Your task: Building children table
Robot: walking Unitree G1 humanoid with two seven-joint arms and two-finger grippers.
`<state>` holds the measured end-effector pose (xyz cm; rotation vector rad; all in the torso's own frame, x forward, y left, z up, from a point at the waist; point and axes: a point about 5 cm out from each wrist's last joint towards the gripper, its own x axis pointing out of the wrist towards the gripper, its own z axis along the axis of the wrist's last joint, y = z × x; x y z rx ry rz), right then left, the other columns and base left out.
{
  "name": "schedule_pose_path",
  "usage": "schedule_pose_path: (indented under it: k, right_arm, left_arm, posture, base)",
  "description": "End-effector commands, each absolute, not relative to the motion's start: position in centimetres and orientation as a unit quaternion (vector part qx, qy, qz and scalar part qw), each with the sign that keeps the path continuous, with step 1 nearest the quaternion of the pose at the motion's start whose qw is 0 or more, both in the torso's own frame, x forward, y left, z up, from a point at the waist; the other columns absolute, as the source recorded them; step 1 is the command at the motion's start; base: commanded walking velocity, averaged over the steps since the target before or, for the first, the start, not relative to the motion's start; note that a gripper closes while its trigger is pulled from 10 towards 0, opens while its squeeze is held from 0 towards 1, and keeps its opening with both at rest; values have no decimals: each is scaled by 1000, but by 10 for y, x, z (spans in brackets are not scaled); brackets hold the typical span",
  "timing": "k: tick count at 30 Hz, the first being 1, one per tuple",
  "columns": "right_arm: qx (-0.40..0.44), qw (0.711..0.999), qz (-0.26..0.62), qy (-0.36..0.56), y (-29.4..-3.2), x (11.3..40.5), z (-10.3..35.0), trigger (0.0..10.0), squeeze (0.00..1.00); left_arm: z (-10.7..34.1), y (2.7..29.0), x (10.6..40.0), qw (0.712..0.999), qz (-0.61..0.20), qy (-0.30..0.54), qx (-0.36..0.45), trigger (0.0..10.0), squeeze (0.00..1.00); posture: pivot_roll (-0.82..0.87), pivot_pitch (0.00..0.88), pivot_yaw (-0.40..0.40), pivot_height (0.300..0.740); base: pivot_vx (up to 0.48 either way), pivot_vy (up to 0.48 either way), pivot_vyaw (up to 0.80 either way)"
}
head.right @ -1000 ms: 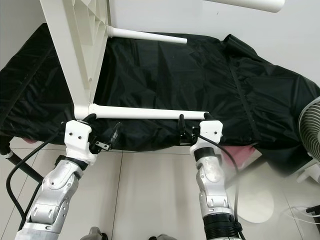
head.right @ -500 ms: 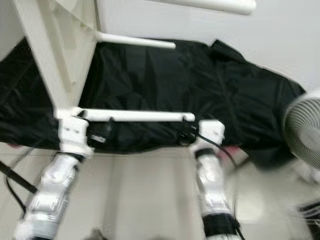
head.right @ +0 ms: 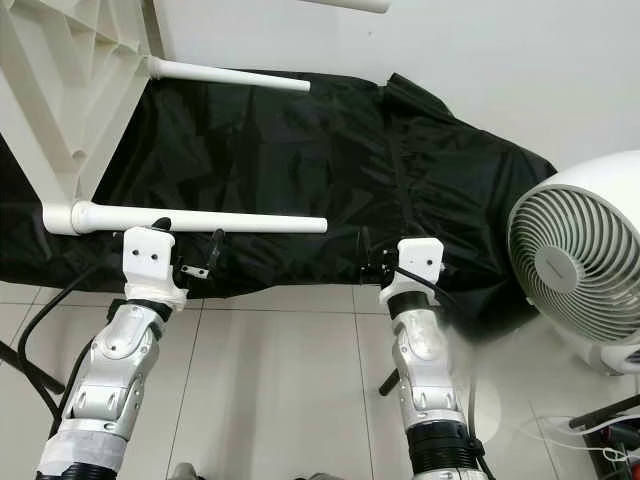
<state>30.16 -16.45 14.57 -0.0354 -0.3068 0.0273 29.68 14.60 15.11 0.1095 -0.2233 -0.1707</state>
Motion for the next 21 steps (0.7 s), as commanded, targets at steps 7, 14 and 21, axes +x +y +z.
schedule_pose_path:
  k: [7, 14, 21]
  right_arm:
    - [-42, 988, 18, -148, -168, 300, 145, 10000, 0]
    - [-46, 988, 15, -145, -171, 300, 144, 10000, 0]
    - [-53, 988, 23, -144, -169, 302, 143, 10000, 0]
  left_arm:
    - [142, 161, 301, 992, -61, -97, 49, 10000, 0]
    - [148, 167, 306, 992, -40, -106, 51, 10000, 0]
    - [156, 167, 306, 990, -48, -124, 41, 10000, 0]
  posture:
    - [-30, 101, -92, 740]
    - [-25, 103, -93, 740]
    - [4, 100, -88, 740]
  base:
    - [0, 0, 0]
    - [0, 0, 568]
    - [0, 0, 675]
